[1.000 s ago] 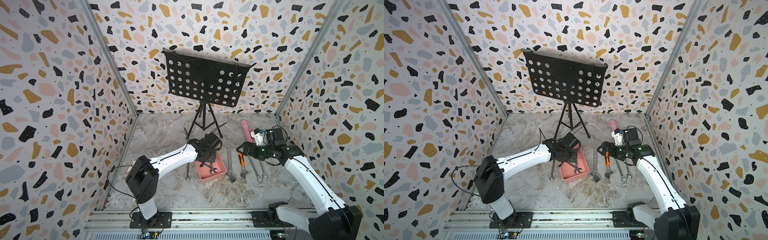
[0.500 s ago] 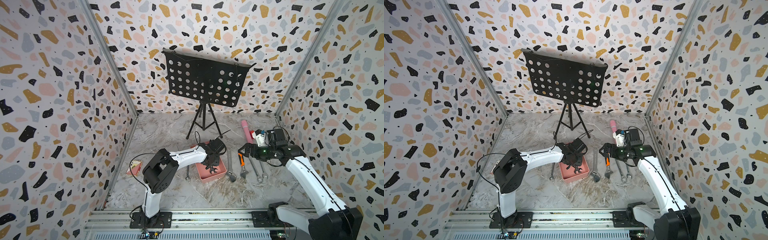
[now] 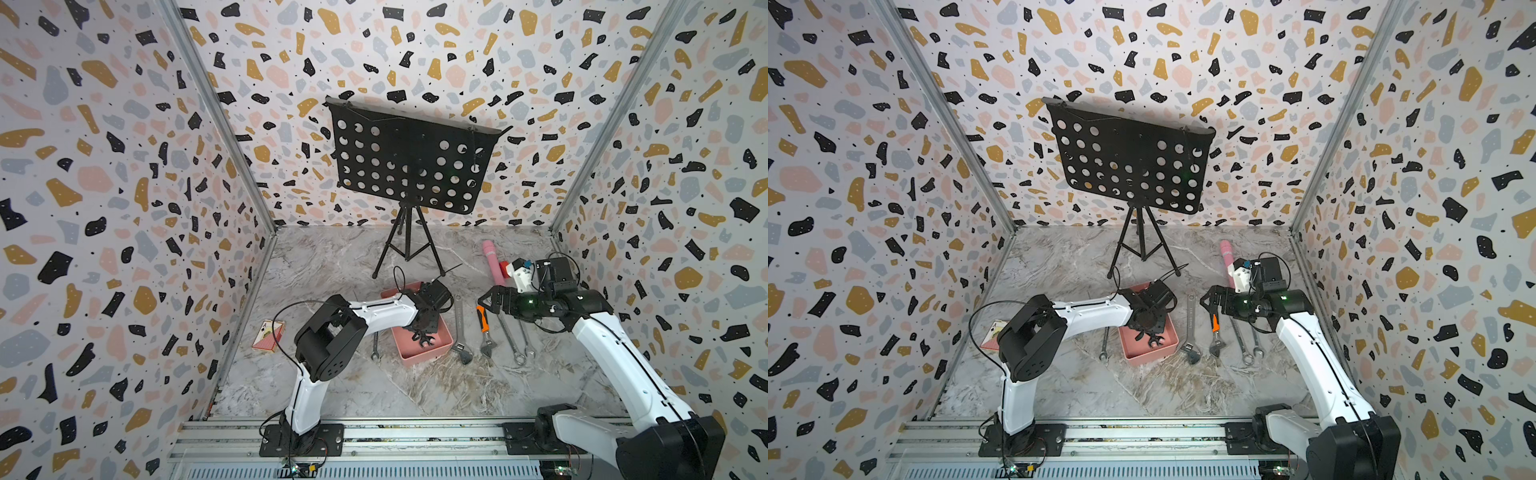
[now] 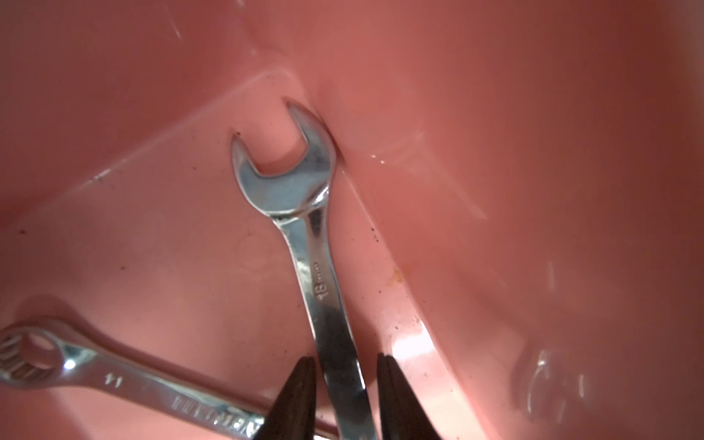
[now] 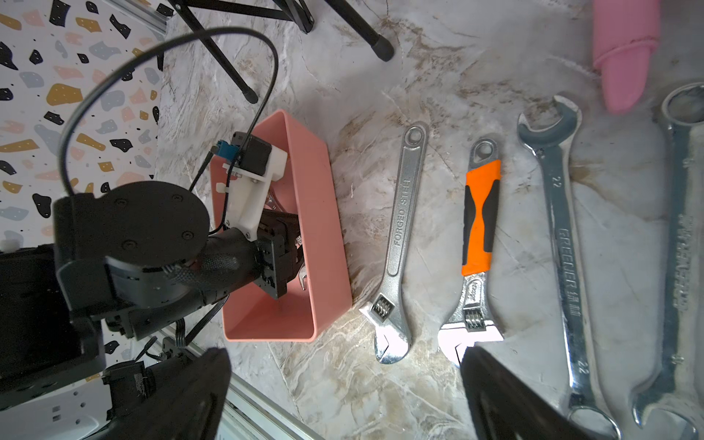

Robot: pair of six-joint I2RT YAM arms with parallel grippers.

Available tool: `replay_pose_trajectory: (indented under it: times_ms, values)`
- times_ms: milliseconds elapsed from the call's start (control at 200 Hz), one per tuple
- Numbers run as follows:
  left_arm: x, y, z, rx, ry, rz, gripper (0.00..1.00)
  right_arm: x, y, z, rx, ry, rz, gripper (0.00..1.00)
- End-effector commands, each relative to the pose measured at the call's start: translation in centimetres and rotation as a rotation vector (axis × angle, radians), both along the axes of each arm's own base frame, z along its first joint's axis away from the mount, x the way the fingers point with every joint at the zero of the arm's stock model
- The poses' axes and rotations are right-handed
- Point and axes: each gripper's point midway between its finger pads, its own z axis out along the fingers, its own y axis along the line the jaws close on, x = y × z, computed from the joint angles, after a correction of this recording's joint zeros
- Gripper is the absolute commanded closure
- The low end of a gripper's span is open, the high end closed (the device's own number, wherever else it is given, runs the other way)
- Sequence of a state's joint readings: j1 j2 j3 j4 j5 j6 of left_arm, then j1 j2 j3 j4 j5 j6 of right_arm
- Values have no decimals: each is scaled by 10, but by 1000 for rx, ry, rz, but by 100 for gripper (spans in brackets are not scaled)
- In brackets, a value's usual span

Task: Take out the wrench from the storage box
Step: Pick up the wrench from the storage box.

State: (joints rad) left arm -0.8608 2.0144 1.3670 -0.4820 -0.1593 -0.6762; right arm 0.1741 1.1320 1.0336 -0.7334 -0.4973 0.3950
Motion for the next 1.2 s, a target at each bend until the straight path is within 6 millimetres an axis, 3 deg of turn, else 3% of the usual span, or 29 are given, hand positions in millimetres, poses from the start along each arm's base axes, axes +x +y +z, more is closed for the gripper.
replay_pose_trajectory:
  times_ms: [0,160,400,636,926,1196]
  values:
    - [-13,29,-36,113,62,-1,72,-3,-2,11,0,-28,4,0]
    - [-24,42,-47,136,110,-4,81,-3,-1,11,4,-27,4,0]
    - [-32,46,-35,119,126,-31,100,-1,0,11,18,-23,-1,0]
    - [-28,39,-5,101,102,-98,100,-1,2,12,33,-20,-6,0]
    - [-45,46,8,110,111,-246,100,0,3,9,46,-9,-15,0]
    - [-31,33,32,65,47,-238,100,0,2,7,42,-5,-18,0]
